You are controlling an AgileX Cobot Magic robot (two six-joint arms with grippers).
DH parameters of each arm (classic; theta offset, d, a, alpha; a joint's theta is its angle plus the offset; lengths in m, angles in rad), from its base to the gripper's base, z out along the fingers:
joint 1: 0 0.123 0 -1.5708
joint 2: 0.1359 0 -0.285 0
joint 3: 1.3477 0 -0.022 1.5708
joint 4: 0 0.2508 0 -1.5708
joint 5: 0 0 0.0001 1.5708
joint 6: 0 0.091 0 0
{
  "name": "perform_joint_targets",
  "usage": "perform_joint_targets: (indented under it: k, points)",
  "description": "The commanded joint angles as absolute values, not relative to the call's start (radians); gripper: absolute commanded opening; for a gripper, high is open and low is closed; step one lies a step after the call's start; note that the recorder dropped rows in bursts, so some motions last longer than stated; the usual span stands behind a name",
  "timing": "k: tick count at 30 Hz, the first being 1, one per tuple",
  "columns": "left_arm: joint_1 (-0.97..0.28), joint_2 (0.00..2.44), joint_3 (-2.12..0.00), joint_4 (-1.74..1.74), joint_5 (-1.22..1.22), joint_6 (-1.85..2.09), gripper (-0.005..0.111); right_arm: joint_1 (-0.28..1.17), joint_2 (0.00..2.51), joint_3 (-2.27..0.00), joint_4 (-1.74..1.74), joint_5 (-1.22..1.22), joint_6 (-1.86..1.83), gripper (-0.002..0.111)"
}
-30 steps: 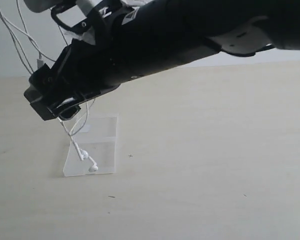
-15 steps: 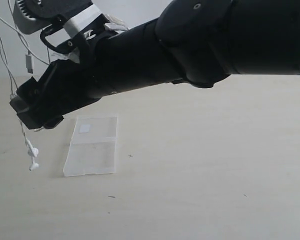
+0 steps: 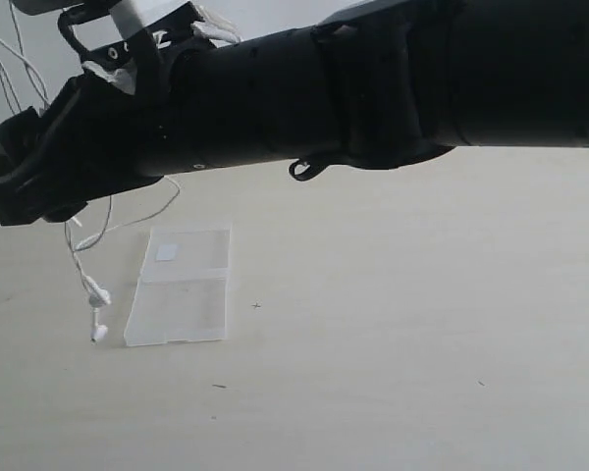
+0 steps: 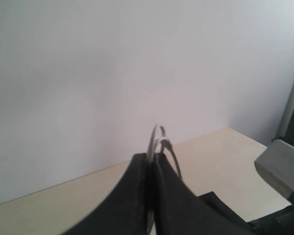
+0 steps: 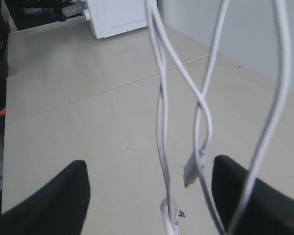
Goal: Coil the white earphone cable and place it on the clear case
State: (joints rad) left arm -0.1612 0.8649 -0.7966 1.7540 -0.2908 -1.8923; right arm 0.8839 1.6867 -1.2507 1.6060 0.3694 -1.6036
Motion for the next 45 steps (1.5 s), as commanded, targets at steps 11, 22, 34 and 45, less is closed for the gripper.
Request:
perform_joint_targets:
  k: [11, 22, 34, 45]
  points:
    - [-0.159, 0.861, -0.795, 1.744, -0.297, -1.917, 0.000, 0.884, 1.690, -1.253, 1.624, 0.373, -1.615, 0.047]
    - [-0.159, 0.842, -0.795, 1.744, -0.331, -1.970, 0.000, 0.884, 1.690, -1.253, 1.655, 0.369, -1.614, 0.047]
    - [-0.159, 0.801, -0.795, 1.718, -0.322, -1.970, 0.000, 0.884, 1.690, -1.253, 1.675, 0.369, -1.616, 0.040]
    - [-0.159, 0.801, -0.795, 1.687, -0.351, -1.970, 0.000, 0.884, 1.690, -1.253, 1.702, 0.389, -1.631, 0.017]
